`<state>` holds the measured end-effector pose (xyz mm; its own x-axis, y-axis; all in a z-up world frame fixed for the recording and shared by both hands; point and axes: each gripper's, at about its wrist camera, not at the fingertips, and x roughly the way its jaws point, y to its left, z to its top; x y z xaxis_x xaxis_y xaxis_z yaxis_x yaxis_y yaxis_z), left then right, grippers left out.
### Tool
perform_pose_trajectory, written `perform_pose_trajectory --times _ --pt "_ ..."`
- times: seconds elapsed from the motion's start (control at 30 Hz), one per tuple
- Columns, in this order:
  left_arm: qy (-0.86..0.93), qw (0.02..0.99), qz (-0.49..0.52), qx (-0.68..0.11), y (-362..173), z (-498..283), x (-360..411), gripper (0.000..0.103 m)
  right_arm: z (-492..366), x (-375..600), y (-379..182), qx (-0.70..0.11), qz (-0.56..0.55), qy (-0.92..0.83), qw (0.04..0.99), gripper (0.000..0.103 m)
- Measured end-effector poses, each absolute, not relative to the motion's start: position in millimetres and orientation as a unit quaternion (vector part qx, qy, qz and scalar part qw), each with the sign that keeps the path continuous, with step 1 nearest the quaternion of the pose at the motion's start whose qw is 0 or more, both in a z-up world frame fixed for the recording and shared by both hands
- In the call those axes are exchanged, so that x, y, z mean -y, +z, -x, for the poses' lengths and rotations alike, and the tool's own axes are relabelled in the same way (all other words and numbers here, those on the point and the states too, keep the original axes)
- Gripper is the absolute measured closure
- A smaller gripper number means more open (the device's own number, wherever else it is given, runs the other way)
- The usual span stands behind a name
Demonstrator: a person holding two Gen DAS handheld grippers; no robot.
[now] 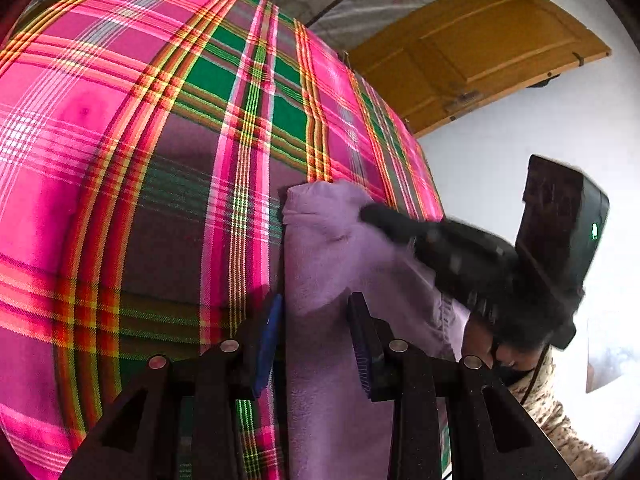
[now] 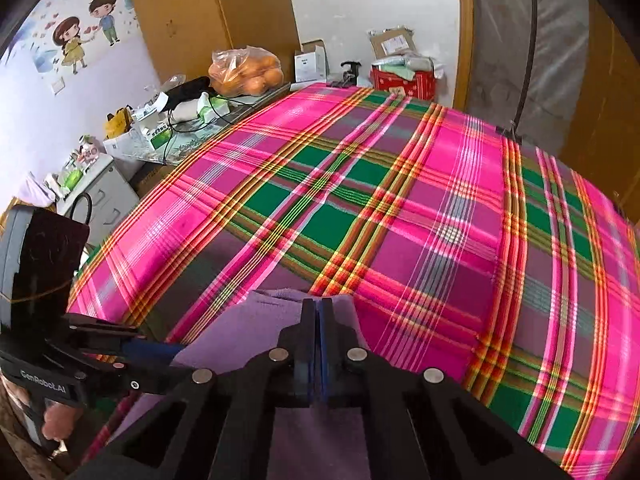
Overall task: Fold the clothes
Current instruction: 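Press the folded garment flat with the right gripper beside the left gripper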
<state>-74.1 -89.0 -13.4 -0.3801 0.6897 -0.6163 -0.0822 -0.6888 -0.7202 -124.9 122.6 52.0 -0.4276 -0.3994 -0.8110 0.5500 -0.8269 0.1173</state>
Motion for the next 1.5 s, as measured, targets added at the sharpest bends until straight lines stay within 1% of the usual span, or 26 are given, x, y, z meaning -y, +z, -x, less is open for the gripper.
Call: perform_pose_trajectory --times 0.17,0.33,0.37,0.4,0.47,0.57,0.73,0.8,1.03,1.07,1.13,1.17,1.2,1.27,1.37,1.5 --pt "0.768 0.254 0.497 0.314 -16 76 92 0.069 123 -116 44 -0.103 -0.458 -0.841 0.269 0.101" --pt "0.767 0.257 0.496 0.316 -17 72 97 0.068 123 -117 50 -0.076 -0.462 -0.839 0.278 0.100" --pt "0.767 0.256 0.495 0.316 -17 71 97 0.068 124 -116 51 -0.072 -0.462 -0.838 0.282 0.098" --pt "0.768 0.256 0.495 0.316 -17 71 97 0.068 124 -115 53 -0.067 -0.463 -0.836 0.286 0.092" --pt "0.768 0.256 0.495 0.316 -17 70 98 0.068 125 -112 56 -0.064 -0.464 -0.834 0.293 0.085" --pt "0.768 0.256 0.495 0.315 -16 68 98 0.068 128 -109 51 -0.069 -0.475 -0.826 0.296 0.080" --pt "0.769 0.258 0.494 0.313 -21 74 97 0.068 128 -89 54 -0.104 -0.478 -0.817 0.304 0.078" --pt "0.772 0.258 0.493 0.306 -20 75 94 0.068 126 -79 57 -0.120 -0.474 -0.814 0.312 0.072" --pt "0.775 0.261 0.493 0.296 -20 71 96 0.068 121 -42 38 -0.222 -0.499 -0.786 0.291 0.071" --pt "0.780 0.261 0.492 0.287 -18 70 95 0.068 120 -38 37 -0.235 -0.497 -0.785 0.287 0.071" --pt "0.788 0.260 0.489 0.269 -16 68 93 0.068 119 -33 38 -0.251 -0.490 -0.785 0.282 0.083" --pt "0.790 0.260 0.488 0.265 -15 67 93 0.068 120 -31 40 -0.255 -0.487 -0.787 0.280 0.093" --pt "0.789 0.261 0.488 0.266 -15 67 93 0.068 121 -30 41 -0.251 -0.484 -0.792 0.276 0.098" --pt "0.787 0.263 0.488 0.271 -16 68 94 0.068 127 -32 41 -0.243 -0.480 -0.803 0.257 0.103" --pt "0.788 0.265 0.487 0.269 -16 68 96 0.068 141 -42 41 -0.221 -0.481 -0.819 0.220 0.103" --pt "0.791 0.266 0.485 0.261 -15 66 98 0.068 147 -62 45 -0.189 -0.474 -0.837 0.199 0.102"
